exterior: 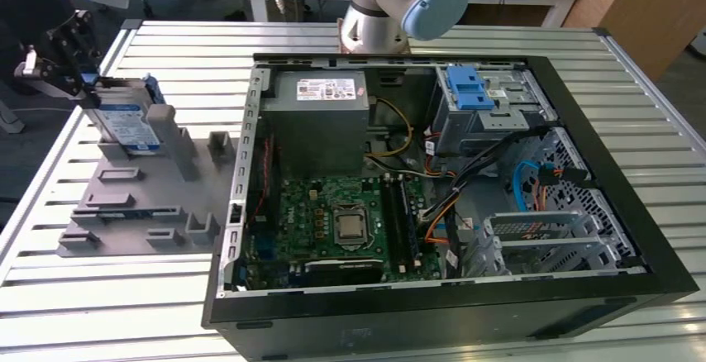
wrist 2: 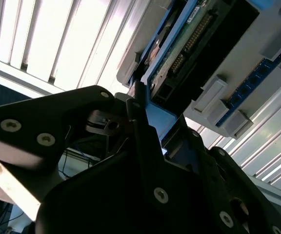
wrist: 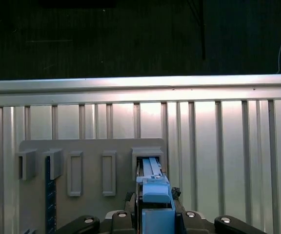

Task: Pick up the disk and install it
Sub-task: 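Pick up the disk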

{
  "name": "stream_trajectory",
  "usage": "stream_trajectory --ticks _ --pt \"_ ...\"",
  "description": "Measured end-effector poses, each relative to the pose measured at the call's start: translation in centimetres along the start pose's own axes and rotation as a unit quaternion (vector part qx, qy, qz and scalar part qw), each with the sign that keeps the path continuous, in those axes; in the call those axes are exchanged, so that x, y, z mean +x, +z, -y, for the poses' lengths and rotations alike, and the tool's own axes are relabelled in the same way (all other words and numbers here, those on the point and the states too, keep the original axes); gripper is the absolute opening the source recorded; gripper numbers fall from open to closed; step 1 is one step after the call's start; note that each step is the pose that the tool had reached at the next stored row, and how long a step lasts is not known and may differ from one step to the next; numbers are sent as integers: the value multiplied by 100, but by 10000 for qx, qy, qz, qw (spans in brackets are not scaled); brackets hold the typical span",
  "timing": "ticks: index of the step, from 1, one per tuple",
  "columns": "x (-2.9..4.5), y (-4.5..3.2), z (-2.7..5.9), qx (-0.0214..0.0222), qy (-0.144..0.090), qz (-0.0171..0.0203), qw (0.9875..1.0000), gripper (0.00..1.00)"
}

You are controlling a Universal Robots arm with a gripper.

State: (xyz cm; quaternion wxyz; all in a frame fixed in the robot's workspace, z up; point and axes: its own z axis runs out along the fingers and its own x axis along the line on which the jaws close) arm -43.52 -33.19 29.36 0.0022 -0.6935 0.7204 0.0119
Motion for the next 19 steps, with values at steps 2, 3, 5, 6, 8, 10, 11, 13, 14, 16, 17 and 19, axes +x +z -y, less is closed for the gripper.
stream_trajectory --ticks 2,3,5,6,8,10,11,13,14,16,17,19 --pt "0 -20 0 1 -2 0 10000 36" --pt "-1 -30 0 1 -3 0 10000 36" --pt "-1 -50 0 1 -3 0 10000 36" --pt "-1 -59 -1 1 -3 0 10000 36" --pt "-1 -73 -1 2 -3 0 10000 36" --pt "-2 -87 -1 2 -3 0 10000 36" --pt "-2 -105 -1 1 -3 -1 10000 36" --pt "-2 -124 -1 1 -3 -1 10000 36" --pt "-3 -142 -2 1 -3 -1 10000 36" --pt "-3 -147 -2 3 -3 0 10000 36" --pt "-3 -147 -2 3 -3 0 10000 36" --pt "-3 -150 -2 2 -3 0 10000 36"
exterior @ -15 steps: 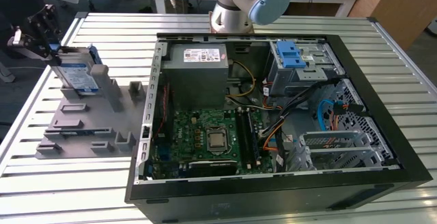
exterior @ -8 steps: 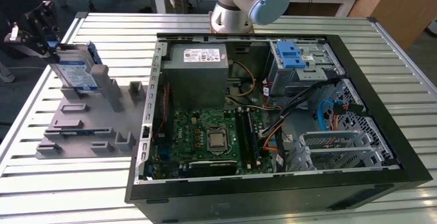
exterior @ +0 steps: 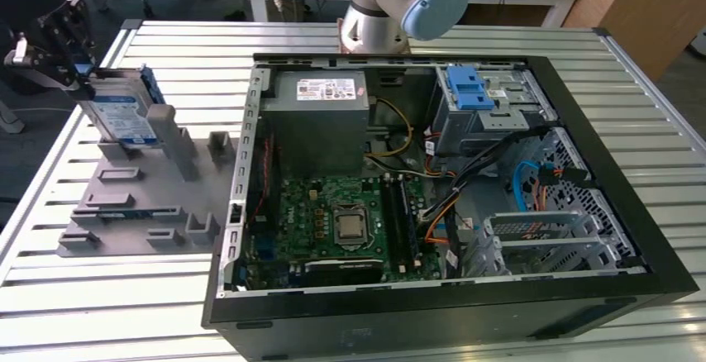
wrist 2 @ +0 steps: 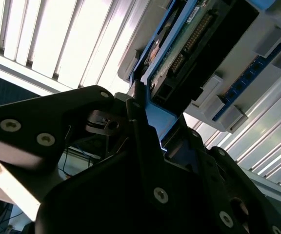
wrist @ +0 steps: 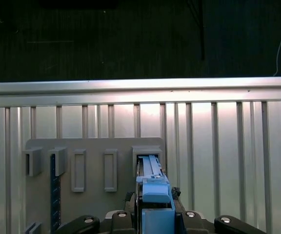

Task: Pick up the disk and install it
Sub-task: 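Pick up the disk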

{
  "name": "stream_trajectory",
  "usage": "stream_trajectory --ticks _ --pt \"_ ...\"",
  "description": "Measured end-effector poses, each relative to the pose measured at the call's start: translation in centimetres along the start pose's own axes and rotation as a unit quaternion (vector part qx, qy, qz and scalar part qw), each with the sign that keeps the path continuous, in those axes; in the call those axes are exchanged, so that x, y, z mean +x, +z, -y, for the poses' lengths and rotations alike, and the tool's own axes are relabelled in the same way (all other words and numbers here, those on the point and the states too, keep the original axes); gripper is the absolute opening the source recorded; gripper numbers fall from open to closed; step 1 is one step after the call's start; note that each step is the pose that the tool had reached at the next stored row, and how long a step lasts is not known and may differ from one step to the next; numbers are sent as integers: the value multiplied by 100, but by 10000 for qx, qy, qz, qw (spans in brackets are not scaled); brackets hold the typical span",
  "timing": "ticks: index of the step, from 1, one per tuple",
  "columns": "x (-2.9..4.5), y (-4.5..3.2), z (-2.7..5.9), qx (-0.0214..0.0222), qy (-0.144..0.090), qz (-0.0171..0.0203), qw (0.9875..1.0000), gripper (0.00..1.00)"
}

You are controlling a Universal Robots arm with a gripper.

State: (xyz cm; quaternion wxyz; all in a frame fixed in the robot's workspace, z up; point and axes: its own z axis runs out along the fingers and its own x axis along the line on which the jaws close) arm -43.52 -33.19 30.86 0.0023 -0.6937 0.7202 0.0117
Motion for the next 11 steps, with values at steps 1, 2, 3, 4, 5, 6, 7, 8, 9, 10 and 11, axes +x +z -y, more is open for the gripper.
stream_trajectory --ticks 1,2,3,4,5,6,7,8,9,10,11 --pt "0 0 0 0 0 0 10000 36" --pt "0 0 0 0 0 0 10000 36" --pt "0 -1 0 0 0 0 10000 36" --pt "0 0 0 0 0 0 10000 36" --pt "0 -1 0 0 0 1 10000 36" --pt "0 -2 0 -1 0 2 10000 36" --pt "0 -6 -1 -2 1 1 10000 36" --pt "0 -14 -1 -3 1 1 10000 36" --pt "-1 -24 -1 -2 0 2 10000 36" --pt "-1 -36 -1 -1 0 2 10000 36" --pt "-1 -49 -1 -1 0 2 10000 36"
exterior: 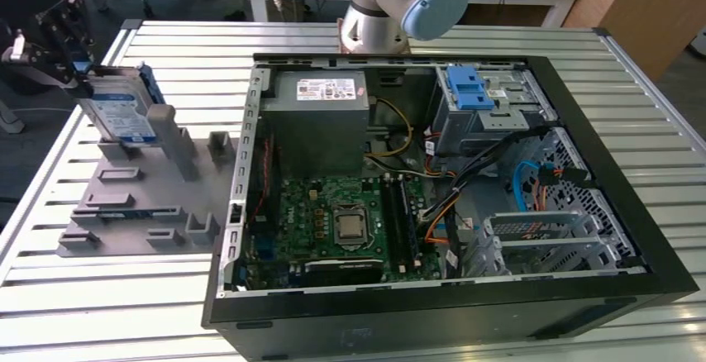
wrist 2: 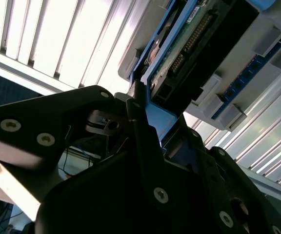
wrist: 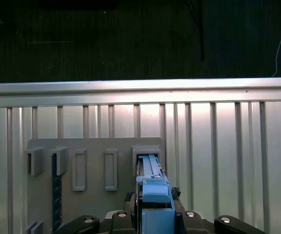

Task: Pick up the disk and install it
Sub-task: 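Pick up the disk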

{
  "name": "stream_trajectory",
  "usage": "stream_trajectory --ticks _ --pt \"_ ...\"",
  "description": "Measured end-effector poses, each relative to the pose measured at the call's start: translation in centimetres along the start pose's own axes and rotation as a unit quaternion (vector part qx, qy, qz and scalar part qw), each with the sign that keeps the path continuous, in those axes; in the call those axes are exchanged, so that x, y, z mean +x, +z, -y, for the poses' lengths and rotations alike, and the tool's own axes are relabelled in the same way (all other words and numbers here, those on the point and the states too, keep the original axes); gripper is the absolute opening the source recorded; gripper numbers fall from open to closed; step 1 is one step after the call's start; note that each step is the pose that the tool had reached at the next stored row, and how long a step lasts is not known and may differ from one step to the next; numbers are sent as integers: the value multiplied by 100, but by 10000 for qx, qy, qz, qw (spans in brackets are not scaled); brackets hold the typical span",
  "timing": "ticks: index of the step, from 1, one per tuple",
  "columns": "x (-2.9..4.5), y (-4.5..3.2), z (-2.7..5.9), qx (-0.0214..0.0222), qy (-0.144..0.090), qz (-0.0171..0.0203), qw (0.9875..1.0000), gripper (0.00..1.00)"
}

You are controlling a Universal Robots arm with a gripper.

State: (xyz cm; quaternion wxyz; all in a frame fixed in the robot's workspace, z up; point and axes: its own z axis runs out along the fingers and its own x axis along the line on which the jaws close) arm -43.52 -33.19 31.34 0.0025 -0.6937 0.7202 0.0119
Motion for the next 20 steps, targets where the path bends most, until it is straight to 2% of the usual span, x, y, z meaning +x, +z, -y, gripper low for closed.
stream_trajectory --ticks 20 --pt "-5 -250 -4 0 0 9 10000 36"
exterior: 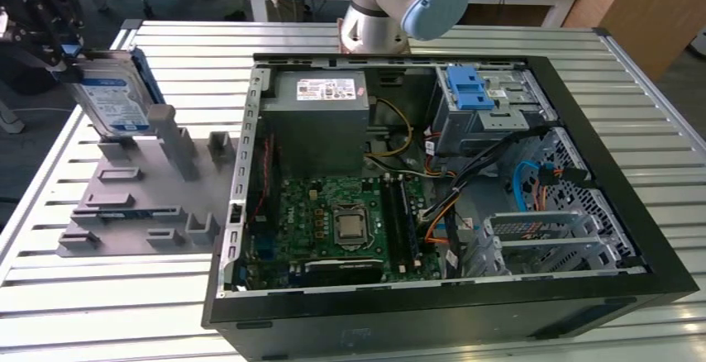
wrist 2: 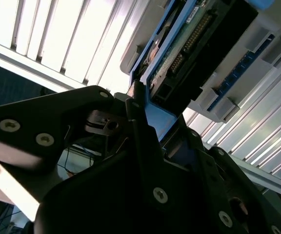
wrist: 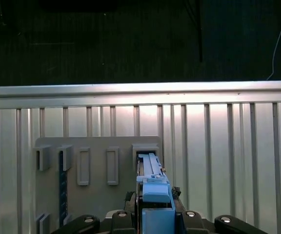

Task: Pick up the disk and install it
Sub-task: 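Pick up the disk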

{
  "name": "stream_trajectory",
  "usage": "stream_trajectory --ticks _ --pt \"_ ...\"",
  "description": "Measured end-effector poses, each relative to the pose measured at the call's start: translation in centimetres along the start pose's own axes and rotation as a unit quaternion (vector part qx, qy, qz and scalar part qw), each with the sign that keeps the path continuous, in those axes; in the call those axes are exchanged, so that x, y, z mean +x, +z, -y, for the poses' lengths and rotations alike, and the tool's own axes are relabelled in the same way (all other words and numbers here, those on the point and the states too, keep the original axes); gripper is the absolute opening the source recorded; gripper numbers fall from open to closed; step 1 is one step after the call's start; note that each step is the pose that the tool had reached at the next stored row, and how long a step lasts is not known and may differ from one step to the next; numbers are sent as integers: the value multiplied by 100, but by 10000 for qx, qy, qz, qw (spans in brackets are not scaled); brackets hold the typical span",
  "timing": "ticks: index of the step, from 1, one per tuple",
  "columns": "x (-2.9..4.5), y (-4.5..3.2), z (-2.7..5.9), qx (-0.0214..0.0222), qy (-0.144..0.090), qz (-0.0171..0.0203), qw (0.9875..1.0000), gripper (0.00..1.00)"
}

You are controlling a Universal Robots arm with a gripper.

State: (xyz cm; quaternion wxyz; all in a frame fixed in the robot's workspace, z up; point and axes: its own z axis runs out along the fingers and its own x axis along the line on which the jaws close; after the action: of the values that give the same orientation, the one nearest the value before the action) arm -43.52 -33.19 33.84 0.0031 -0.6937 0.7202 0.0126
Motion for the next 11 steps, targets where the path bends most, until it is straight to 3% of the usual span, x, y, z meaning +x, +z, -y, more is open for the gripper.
stream_trajectory --ticks 11 --pt "-2 -105 -1 0 0 2 10000 36"
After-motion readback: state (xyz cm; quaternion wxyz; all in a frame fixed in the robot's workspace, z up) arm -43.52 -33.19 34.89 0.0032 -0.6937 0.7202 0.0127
